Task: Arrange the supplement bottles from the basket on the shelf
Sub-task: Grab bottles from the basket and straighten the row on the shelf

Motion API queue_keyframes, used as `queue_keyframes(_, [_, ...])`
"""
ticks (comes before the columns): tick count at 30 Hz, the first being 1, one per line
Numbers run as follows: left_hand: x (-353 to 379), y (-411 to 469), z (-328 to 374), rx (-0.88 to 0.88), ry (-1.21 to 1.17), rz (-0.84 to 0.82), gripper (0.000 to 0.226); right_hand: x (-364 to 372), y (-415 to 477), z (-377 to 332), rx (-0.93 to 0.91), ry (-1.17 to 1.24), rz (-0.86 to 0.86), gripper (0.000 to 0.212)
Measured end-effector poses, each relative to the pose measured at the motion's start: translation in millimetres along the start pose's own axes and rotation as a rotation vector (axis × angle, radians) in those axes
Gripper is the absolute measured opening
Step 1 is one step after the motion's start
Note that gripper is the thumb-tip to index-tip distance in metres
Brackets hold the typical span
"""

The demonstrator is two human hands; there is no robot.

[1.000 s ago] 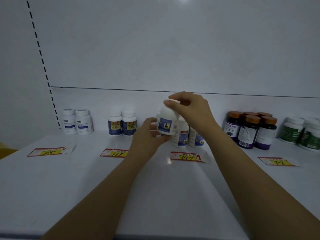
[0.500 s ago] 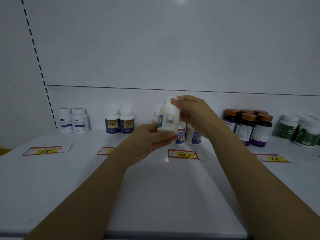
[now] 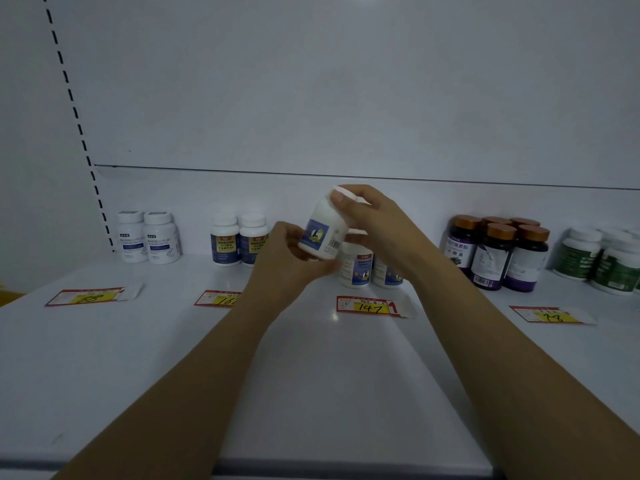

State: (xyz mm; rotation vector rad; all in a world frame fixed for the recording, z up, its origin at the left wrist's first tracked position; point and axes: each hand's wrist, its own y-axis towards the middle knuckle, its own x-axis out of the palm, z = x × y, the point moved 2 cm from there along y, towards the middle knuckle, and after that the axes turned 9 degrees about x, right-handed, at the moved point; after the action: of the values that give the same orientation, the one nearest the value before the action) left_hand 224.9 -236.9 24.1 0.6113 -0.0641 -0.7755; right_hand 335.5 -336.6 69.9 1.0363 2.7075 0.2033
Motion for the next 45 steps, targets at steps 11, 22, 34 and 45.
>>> queue_keyframes(11, [0.6, 0.6, 1.2, -0.042, -0.032, -0.096, 0.044, -3.6, -1.5, -1.9, -0.013, 0.135, -0.129, 0.028])
queue_keyframes(22, [-2.1, 1.9, -8.3, 0.037, 0.118, -0.023, 0.055, 0.0, -6.2, -2.4, -0.103, -0.128, -0.067, 0.039])
queue_keyframes(34, [-3.6, -8.0, -7.5, -0.062, 0.392, -0.218, 0.061, 5.7, -4.7, -11.5, -0.129, -0.358, -0.016, 0.034])
queue_keyframes(45, [-24.5, -19.8, 35.9, -0.099, 1.148, -0.557, 0.053, 7.5, -21.7, -50.4, 0.012, -0.880, 0.052, 0.045])
